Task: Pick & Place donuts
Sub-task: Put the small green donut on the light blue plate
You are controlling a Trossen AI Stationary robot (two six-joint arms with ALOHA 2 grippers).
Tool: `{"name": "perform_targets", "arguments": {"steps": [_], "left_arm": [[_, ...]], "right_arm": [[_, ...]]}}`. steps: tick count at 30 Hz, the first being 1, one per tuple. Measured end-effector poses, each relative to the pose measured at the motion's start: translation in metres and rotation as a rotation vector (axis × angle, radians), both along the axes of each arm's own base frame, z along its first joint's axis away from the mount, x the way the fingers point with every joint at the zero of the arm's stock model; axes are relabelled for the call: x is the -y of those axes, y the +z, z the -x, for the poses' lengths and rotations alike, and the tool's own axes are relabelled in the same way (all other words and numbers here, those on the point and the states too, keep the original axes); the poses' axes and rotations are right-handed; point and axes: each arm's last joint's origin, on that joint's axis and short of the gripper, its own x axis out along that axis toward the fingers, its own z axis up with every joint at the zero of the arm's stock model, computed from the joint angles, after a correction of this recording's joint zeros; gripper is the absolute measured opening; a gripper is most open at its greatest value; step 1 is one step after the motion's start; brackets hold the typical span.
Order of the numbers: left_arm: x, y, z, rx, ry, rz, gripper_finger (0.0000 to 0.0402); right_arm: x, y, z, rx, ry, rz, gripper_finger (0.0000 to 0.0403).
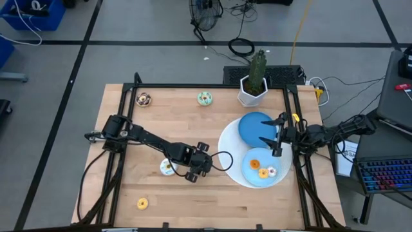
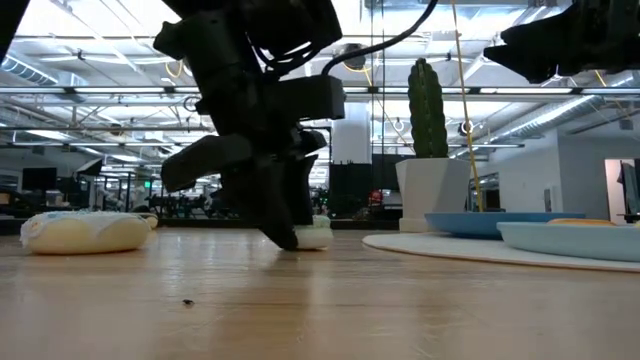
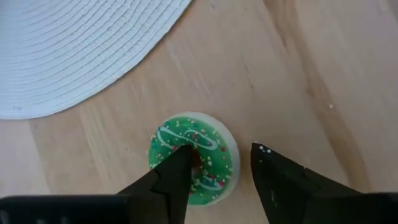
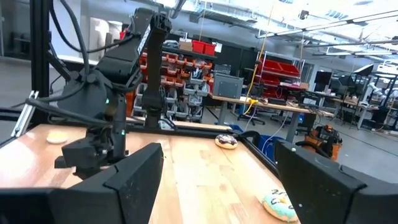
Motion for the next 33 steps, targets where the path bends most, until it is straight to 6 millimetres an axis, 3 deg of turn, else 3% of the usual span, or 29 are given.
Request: {"name": "perform_targets", "arguments": {"steps": [6, 13, 17, 23, 33], "left_arm": [[0.000, 0.000, 0.000, 0.005, -0.018, -0.028, 0.0117], [-0.002, 0.006, 0.000, 0.031, -0.020, -0.070, 0.0016], [-0.003, 0.024, -0.003, 0.122, -0.024, -0.075, 0.0017], [-0.006, 0.050, -0.018, 0.354, -0.170, 0.002, 0.0008], [-0.053, 0.094, -0.046, 0.859, -0.500, 0.290, 0.0009]], "right_arm": [[0.000, -0.001, -0.001, -0.001, 0.004, -0.027, 0.0290], [0.000, -0.001, -0.001, 0.000, 0.005, -0.031, 0.0290], [0.000, -0.001, -0.001, 0.000, 0.005, -0.031, 0.0290], [0.000, -0.001, -0.001, 0.007, 0.013, -0.071, 0.0290], [-0.001, -0.021, -0.004, -0.006, 0.021, -0.098, 0.0290]]}}
